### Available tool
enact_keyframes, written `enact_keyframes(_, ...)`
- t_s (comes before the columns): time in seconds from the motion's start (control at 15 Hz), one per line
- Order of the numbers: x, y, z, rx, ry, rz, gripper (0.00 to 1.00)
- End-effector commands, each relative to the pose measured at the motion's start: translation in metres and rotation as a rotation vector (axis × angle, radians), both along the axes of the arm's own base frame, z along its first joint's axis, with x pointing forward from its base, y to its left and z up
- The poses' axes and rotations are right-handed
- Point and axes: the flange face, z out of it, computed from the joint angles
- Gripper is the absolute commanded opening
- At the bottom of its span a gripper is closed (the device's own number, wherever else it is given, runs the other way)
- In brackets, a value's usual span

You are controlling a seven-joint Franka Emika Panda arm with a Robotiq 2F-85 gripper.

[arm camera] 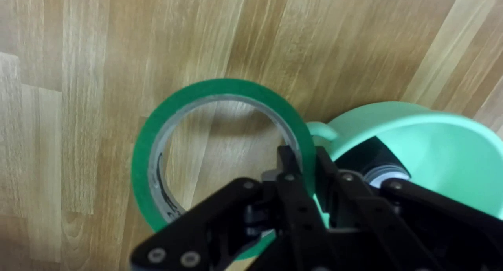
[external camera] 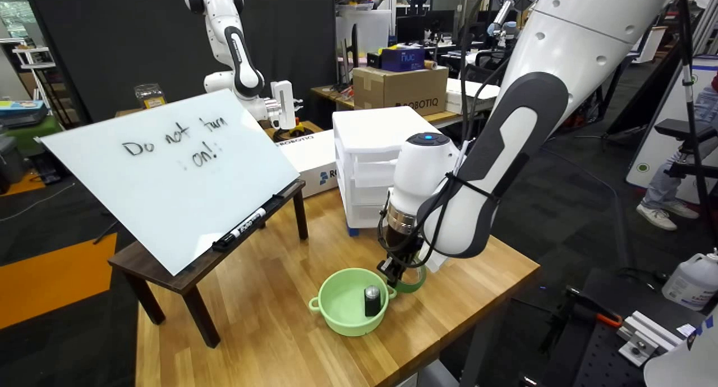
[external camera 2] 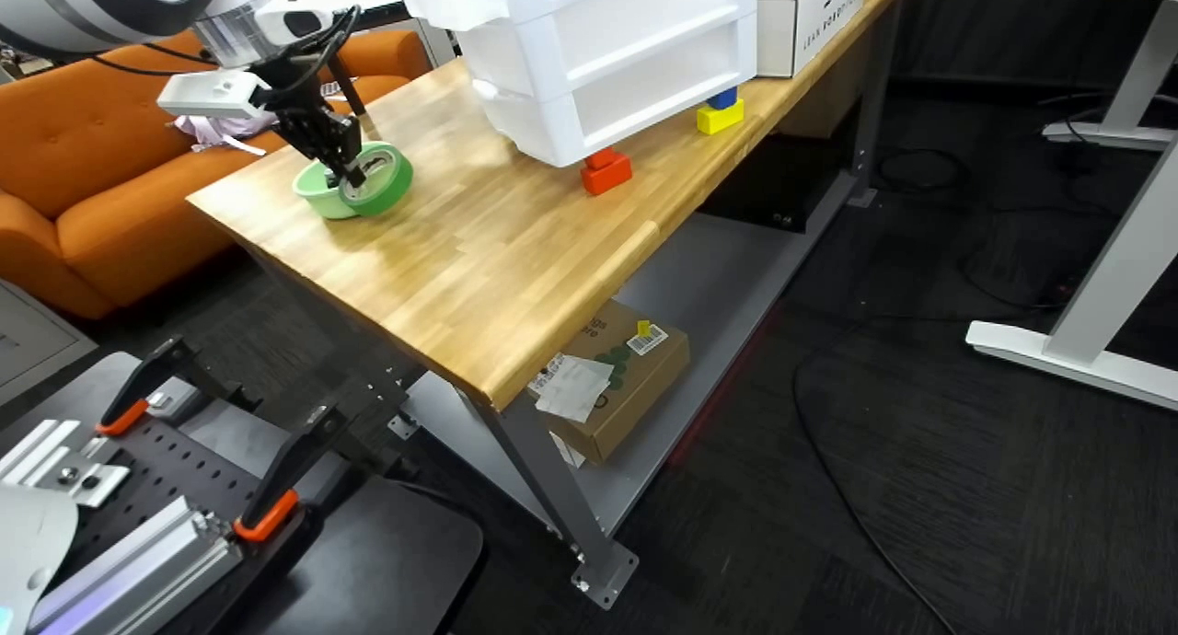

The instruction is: Remove the masking tape from the object and put it on the table

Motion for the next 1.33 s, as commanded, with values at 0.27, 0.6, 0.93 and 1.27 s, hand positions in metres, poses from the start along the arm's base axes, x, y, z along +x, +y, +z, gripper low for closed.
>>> enact_keyframes(0.27,-0.029,-0.02,0.013,0.005,-0.031,-0.094,0.04)
enact_keyframes(0.6,-0.031,-0.024,0.011,0.031,-0.006,-0.128,0.04)
enact_keyframes(0.93,-0.021,-0.028,0.01,0.079,0.022,-0.174,0.04)
enact_keyframes(1.27,-0.004,-0.034,0.018,0.149,0.012,-0.187,0.04)
